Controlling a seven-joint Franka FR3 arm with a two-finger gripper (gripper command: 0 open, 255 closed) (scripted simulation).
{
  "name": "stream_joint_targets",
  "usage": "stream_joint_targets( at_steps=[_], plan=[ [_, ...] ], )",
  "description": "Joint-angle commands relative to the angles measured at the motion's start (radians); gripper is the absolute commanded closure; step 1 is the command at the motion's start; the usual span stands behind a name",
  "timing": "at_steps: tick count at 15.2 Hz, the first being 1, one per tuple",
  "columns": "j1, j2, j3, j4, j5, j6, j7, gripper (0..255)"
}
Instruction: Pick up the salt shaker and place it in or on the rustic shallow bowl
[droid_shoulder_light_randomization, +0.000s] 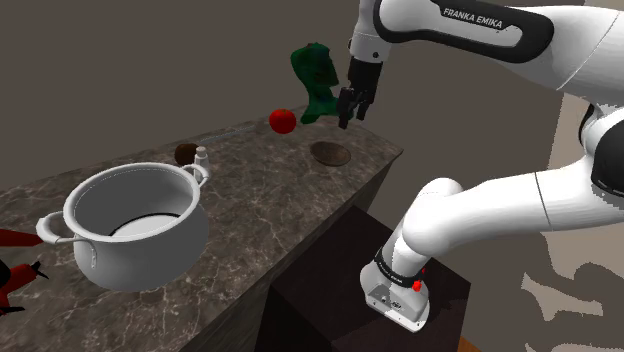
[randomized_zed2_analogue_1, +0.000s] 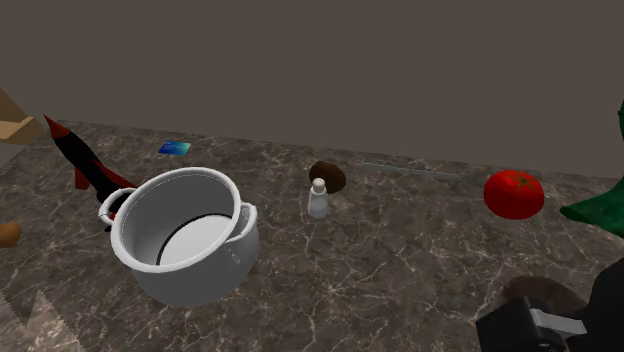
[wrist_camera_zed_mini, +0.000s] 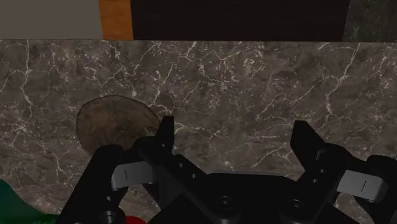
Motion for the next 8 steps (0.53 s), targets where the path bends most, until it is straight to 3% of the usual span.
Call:
stream_joint_targets(
  at_steps=[1,8],
  plan=[
    [0.000,0.000,0.000,0.000,0.000,0.000,0.000,0],
    [0.042,0.121,0.043,-0.067,0.067,0.258,0.058,0]
  ],
)
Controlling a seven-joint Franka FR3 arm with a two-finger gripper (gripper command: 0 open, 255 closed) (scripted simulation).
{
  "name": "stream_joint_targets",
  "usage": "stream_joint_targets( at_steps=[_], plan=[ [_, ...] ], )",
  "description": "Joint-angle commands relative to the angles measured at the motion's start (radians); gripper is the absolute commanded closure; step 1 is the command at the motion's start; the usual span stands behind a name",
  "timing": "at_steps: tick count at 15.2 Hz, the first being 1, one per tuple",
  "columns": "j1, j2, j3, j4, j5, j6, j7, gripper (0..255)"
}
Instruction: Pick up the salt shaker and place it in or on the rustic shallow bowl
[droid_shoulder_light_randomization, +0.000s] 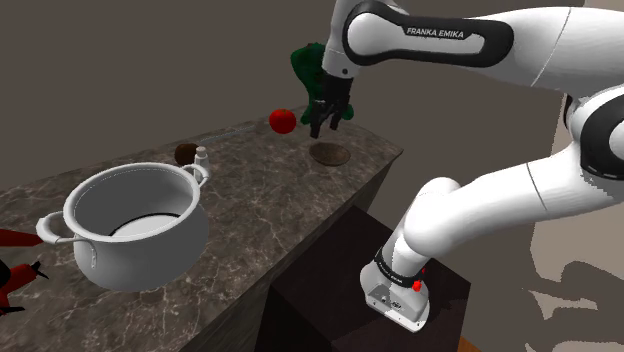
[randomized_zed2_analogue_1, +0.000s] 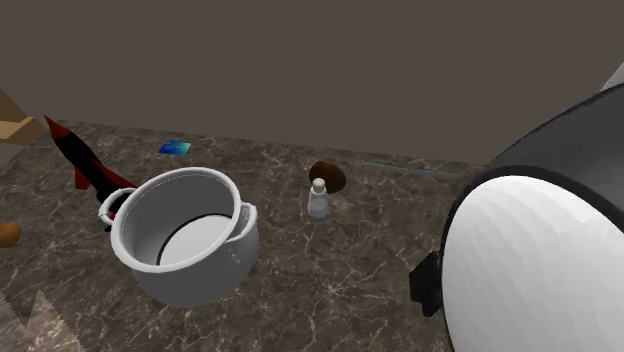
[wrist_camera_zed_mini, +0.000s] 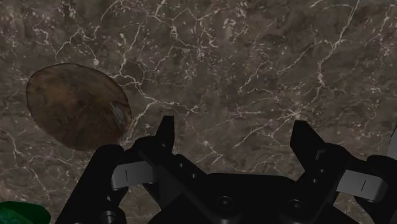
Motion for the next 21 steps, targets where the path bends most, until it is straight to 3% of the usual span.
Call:
stream_joint_targets(
  at_steps=[1,11,21],
  plan=[
    [0.013,0.036,0.015,-0.009,0.019,0.069,0.018,0],
    [0.068,0.309,0.080,0.029,0.087,0.413,0.078,0],
    [0.110,0.630,0.138,0.203,0.097,0.673,0.140,0]
  ],
)
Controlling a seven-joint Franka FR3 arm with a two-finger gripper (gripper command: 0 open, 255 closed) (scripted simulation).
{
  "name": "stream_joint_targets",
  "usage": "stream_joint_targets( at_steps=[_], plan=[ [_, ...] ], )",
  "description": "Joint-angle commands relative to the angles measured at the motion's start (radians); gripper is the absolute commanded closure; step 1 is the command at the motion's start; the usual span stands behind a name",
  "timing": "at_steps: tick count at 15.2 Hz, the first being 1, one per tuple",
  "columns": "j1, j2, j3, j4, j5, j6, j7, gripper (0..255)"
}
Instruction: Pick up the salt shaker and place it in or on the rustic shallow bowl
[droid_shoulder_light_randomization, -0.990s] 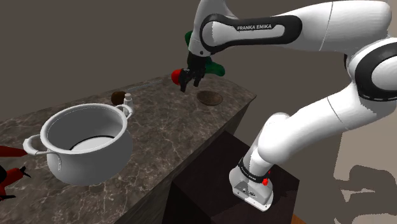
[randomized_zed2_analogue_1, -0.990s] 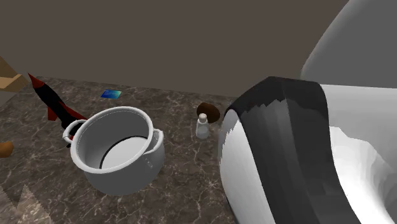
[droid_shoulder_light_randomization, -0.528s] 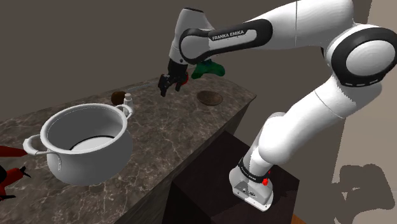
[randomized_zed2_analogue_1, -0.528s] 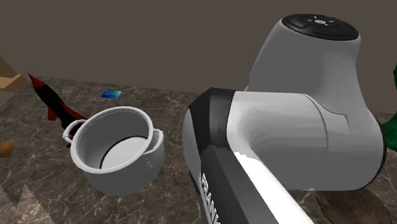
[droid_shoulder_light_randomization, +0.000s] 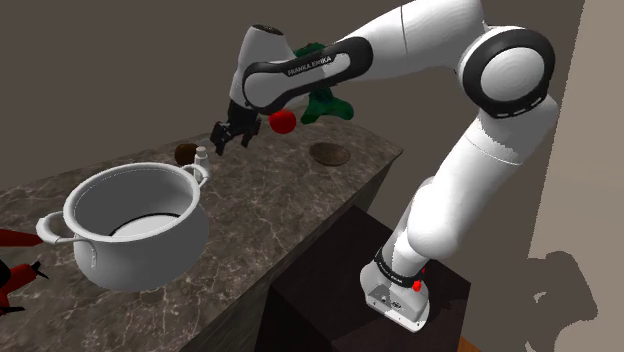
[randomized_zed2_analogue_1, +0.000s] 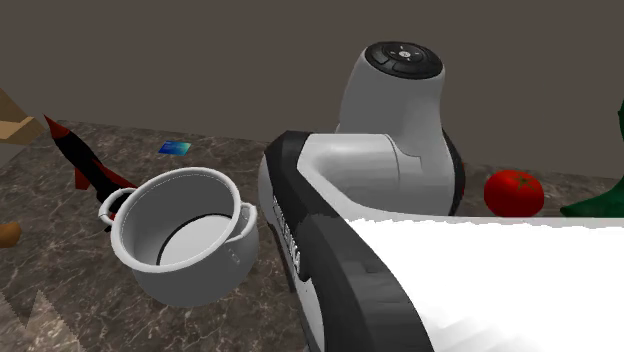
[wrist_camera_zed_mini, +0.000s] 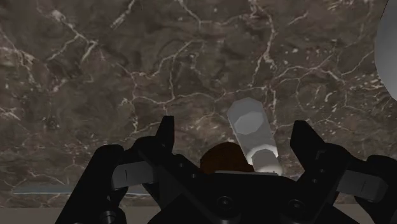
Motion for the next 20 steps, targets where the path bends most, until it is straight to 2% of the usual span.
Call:
stream_joint_targets(
  at_steps=[1,5,13,20],
  plan=[
    [0.010,0.062,0.011,0.038,-0.004,0.049,0.018,0],
    [0.027,0.178,0.023,0.133,-0.021,0.109,0.045,0],
    [0.034,0.261,0.022,0.138,-0.034,0.188,0.054,0],
    [0.034,0.261,0.022,0.138,-0.034,0.187,0.054,0]
  ],
)
